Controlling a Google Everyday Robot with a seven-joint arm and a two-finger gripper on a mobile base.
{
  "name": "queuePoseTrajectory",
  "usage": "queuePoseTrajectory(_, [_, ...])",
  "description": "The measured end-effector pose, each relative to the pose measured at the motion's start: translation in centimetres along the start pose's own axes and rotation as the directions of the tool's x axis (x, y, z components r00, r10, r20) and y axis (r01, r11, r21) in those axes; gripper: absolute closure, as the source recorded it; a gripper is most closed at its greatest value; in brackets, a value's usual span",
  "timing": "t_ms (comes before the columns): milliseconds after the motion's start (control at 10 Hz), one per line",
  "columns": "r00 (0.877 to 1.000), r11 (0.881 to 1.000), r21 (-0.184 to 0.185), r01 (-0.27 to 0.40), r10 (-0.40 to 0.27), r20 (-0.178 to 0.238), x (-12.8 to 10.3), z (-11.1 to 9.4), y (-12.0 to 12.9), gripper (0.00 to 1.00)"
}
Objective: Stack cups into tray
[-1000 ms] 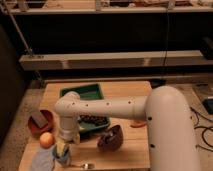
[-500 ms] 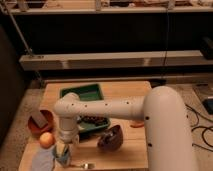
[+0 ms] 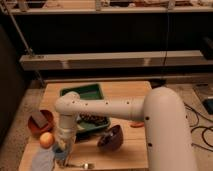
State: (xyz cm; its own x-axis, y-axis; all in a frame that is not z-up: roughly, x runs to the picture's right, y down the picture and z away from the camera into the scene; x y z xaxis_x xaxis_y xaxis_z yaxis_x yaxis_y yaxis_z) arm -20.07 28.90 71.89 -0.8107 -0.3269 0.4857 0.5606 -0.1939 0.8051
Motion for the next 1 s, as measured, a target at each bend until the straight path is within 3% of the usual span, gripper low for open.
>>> queuePoseTrajectory(200, [1.0, 0.999, 0.036, -0.005, 0.005, -0.005, 0.0, -1.1, -0.2, 1.0])
queuePoseTrajectory(300, [1.0, 0.999, 0.041, -0.013, 0.013, -0.006, -0.2, -2.7, -0.2, 1.0])
queuePoseTrajectory(500, [0.999, 0.999, 0.028, -0.035, 0.035, -0.006, -0.2, -6.0, 0.7, 1.0])
queuePoseTrajectory(800, [0.993, 0.993, 0.01, -0.114, 0.114, -0.028, -2.6, -12.4, 5.5, 1.0])
queuePoseTrajectory(1000, [0.991, 0.992, 0.01, -0.127, 0.127, -0.033, -3.2, -13.3, 6.3, 1.0])
